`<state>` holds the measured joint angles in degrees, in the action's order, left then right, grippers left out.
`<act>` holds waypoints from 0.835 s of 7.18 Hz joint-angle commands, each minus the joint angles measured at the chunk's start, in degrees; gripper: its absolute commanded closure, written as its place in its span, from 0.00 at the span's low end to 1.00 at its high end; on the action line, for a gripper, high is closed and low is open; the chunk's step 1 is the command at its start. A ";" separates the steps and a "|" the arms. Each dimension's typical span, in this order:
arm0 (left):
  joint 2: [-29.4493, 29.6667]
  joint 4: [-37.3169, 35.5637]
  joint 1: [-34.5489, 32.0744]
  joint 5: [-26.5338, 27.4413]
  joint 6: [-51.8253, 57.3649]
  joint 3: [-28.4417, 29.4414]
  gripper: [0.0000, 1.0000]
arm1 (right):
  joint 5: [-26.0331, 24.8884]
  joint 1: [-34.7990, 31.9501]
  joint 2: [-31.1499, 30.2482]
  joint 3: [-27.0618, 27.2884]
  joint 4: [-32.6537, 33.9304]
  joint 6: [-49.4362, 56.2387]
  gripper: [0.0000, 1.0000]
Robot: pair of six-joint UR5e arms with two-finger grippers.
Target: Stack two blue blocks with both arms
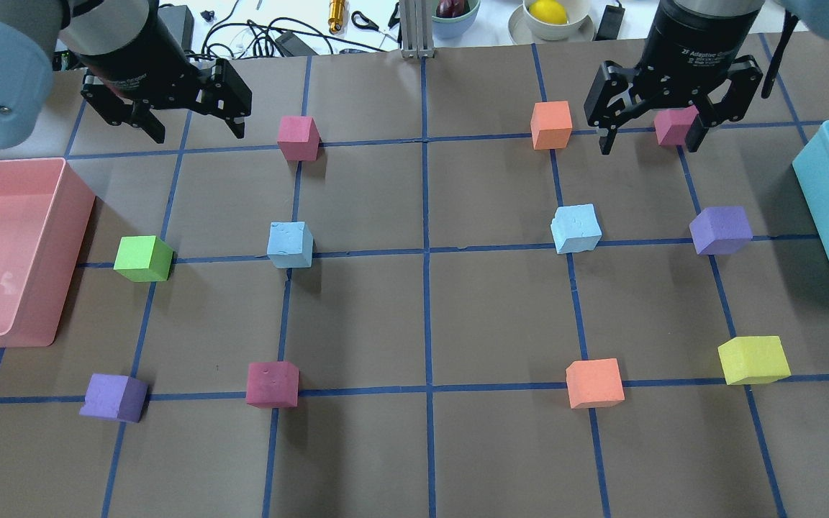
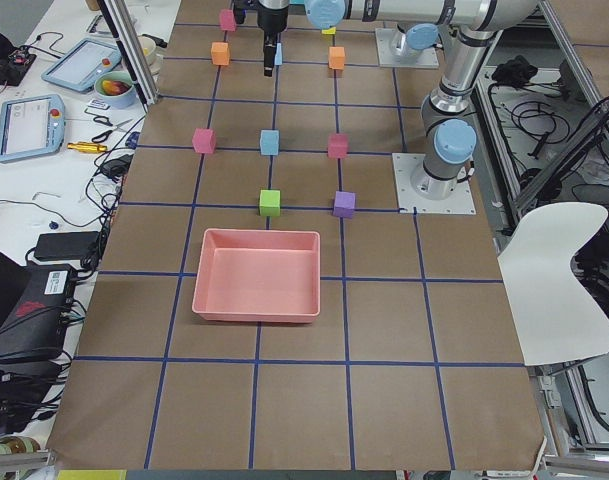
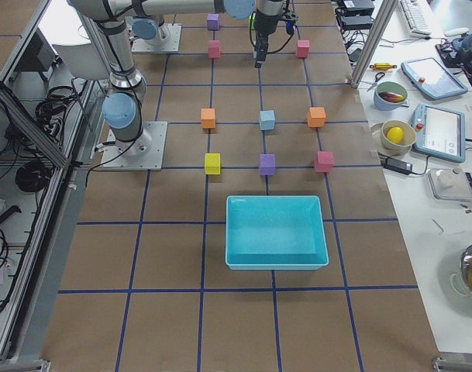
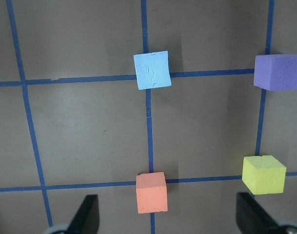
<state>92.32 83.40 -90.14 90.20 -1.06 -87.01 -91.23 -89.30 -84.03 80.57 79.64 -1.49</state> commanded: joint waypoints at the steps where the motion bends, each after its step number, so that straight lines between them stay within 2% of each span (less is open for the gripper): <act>1: -0.13 0.27 -0.03 -0.02 0.00 0.00 0.00 | -0.08 0.00 -0.08 0.02 -0.18 0.00 0.00; 6: 0.05 0.27 -0.03 0.06 0.00 -0.09 0.00 | -0.70 0.09 0.09 0.02 -0.27 0.00 0.00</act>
<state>92.47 83.67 -90.17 89.98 -1.12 -87.04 -91.67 -89.29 -84.10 80.60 79.40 -1.49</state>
